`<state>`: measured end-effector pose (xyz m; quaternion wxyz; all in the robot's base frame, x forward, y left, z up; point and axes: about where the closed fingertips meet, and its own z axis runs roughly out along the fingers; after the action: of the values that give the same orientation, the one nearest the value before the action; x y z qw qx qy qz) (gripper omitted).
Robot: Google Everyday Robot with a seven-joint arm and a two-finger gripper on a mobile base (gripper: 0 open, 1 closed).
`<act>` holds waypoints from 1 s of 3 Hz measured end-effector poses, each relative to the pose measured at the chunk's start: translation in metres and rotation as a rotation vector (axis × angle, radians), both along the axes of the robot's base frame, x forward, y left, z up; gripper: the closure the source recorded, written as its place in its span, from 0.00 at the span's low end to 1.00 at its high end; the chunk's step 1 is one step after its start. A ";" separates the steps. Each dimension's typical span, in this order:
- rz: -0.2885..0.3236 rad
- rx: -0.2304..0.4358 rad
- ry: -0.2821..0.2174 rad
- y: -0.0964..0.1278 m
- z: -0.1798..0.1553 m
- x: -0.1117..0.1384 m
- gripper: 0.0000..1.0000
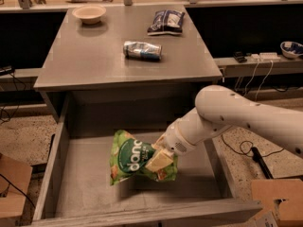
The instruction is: Pick green rice chip bag from top drawer and place on counter
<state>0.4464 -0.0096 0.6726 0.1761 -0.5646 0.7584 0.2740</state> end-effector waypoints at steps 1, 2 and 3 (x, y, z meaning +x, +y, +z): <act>-0.025 0.012 -0.092 -0.020 0.049 0.021 1.00; -0.007 0.016 -0.204 -0.034 0.102 0.055 1.00; 0.037 0.015 -0.352 -0.036 0.164 0.093 1.00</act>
Offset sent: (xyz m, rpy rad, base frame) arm 0.1104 -0.0541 0.1854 0.0333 -0.3763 0.0067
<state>0.5399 -0.0459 0.8366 0.3053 -0.6162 0.7034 0.1799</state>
